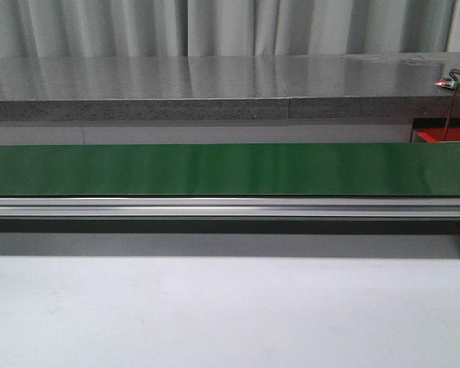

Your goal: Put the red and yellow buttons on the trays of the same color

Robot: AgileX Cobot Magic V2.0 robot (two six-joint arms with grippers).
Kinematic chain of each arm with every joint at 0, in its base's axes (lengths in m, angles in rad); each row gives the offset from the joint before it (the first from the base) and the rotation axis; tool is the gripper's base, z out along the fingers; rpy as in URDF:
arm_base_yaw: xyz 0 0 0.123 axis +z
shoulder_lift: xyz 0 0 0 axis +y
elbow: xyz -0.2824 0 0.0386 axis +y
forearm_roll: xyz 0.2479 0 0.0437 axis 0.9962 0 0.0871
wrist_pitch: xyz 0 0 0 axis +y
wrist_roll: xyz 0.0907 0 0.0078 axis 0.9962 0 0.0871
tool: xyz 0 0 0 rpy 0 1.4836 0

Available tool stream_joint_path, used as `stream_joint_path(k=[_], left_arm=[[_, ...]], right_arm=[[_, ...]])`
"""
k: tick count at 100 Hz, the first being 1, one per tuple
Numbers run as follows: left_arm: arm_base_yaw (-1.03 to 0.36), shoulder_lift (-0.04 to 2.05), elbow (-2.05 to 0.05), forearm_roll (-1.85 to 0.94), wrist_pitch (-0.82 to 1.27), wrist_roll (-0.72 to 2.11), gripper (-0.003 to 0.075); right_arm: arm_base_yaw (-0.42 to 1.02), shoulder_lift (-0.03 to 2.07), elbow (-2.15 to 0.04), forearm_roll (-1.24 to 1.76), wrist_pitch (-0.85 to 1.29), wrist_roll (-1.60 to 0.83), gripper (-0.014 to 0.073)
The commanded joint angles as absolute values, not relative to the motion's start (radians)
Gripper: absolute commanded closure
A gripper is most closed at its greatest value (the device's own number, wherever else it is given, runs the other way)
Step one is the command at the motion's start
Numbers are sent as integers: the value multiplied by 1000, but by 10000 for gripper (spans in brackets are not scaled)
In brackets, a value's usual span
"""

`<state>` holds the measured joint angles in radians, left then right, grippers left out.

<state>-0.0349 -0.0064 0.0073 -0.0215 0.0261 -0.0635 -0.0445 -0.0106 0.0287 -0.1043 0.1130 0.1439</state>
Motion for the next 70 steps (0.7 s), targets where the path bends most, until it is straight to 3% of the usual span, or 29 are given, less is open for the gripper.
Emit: stream_joint_path(k=[1,50,70], left_arm=[[-32,-40,48,-30,-93,-69,740],[-32,-40,42,-89,-163,-69,740],[-32,-38,-24,-107,-76,-69,740]], right_arm=[[-44,-27,11,-119,40,140,666],[-44,-27,11,-119,40,140,666],[-44,-27,11,-119,40,140,666]])
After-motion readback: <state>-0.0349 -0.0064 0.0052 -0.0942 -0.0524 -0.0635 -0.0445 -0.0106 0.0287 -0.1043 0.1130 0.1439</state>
